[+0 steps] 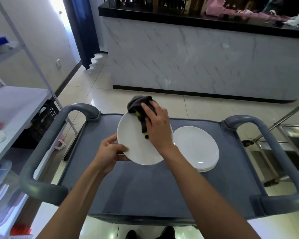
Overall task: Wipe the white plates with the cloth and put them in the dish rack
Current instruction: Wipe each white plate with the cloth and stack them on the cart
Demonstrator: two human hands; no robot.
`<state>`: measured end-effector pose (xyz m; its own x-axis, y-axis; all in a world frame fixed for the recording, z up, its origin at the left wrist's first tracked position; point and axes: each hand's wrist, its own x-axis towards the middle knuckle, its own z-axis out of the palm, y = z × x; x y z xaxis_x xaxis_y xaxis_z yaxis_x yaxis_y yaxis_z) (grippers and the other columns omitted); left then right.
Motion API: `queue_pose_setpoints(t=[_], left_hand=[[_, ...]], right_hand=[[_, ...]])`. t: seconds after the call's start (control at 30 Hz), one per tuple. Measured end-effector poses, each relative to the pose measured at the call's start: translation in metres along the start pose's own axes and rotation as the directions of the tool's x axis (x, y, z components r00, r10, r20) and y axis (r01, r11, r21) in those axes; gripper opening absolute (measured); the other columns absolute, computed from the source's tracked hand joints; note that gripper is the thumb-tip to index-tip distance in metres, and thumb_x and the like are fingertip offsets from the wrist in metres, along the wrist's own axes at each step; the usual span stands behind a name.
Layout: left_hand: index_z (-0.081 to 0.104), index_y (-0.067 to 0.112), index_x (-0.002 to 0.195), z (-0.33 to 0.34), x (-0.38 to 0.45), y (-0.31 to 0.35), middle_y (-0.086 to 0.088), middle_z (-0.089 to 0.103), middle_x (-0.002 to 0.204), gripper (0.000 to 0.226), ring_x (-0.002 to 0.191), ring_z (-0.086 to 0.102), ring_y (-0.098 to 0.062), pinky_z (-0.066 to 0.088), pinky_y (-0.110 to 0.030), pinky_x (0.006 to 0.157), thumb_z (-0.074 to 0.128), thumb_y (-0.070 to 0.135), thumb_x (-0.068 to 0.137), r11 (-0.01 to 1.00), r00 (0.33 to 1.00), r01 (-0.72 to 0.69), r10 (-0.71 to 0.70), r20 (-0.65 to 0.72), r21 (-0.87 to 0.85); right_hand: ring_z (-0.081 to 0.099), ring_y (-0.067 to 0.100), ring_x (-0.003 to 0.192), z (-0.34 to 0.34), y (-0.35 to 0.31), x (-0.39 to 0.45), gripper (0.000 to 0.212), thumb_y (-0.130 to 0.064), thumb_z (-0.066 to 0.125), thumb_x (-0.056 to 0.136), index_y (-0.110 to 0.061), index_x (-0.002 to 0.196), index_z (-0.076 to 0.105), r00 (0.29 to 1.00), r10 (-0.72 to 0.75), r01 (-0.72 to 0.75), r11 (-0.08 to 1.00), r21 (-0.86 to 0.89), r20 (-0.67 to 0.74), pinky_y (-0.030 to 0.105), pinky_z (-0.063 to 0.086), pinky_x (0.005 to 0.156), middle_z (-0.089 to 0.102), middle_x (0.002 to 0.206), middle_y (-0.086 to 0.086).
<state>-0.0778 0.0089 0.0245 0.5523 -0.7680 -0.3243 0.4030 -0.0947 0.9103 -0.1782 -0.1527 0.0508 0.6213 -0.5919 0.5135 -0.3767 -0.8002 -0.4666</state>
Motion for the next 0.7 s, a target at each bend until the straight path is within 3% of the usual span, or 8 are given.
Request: queue_pose_setpoints(t=[0.27,0.53,0.7], left_hand=[[0.072,0.018,0.112,-0.001,0.002,0.002,-0.010,0.076,0.099,0.055,0.080,0.071,-0.037,0.061,-0.048,0.064,0.051,-0.021,0.080,0.991,0.995,-0.045,0.033,-0.097,-0.126],[0.068,0.015,0.119,0.006,0.009,-0.002,-0.003,0.077,0.097,0.055,0.081,0.073,-0.032,0.062,-0.049,0.067,0.051,-0.020,0.080,0.954,0.980,-0.088,0.031,-0.198,-0.287],[0.067,0.011,0.120,0.011,0.012,-0.003,-0.008,0.073,0.110,0.052,0.087,0.074,-0.033,0.061,-0.049,0.070,0.053,-0.019,0.080,0.926,0.974,-0.114,0.033,-0.223,-0.361]], right_hand=[[0.045,0.029,0.125,-0.011,0.031,-0.013,0.057,-0.003,0.063,0.093,-0.021,0.146,0.052,0.987,0.158,-0.158,0.987,0.007,-0.034,0.046,0.043,0.106,0.049,0.148,0.007],[0.043,0.025,0.132,-0.008,0.025,-0.048,0.055,-0.008,0.060,0.097,-0.020,0.149,0.048,0.929,0.365,-0.345,0.912,0.223,-0.055,0.037,0.036,0.114,0.047,0.149,0.005],[0.041,0.018,0.137,0.002,0.004,-0.065,0.058,-0.015,0.062,0.097,-0.025,0.151,0.042,0.881,0.471,-0.423,0.827,0.370,-0.048,0.039,0.036,0.116,0.044,0.149,0.000]])
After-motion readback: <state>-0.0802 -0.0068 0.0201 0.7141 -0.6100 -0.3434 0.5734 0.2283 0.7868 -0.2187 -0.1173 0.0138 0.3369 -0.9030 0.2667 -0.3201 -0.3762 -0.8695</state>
